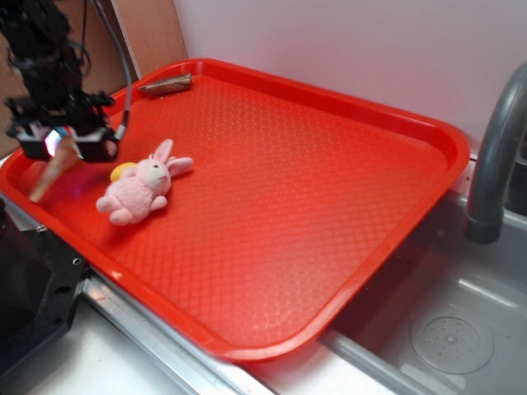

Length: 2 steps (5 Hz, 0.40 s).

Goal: Grab the shell.

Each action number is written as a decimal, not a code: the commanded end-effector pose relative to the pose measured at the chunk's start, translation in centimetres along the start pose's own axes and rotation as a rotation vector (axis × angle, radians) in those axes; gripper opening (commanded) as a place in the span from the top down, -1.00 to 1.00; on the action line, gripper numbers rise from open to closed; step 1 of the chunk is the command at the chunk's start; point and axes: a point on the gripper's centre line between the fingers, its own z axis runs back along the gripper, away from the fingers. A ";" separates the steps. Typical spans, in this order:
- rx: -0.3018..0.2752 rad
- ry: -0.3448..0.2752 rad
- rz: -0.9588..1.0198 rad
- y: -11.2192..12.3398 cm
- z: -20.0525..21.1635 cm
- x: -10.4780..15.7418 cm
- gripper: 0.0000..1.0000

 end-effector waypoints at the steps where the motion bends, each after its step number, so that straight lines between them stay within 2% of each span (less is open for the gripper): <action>1: -0.153 -0.182 -0.374 -6.2 11.2 0.9 1.00; 2: -0.149 -0.201 -0.522 -10.5 16.1 0.6 1.00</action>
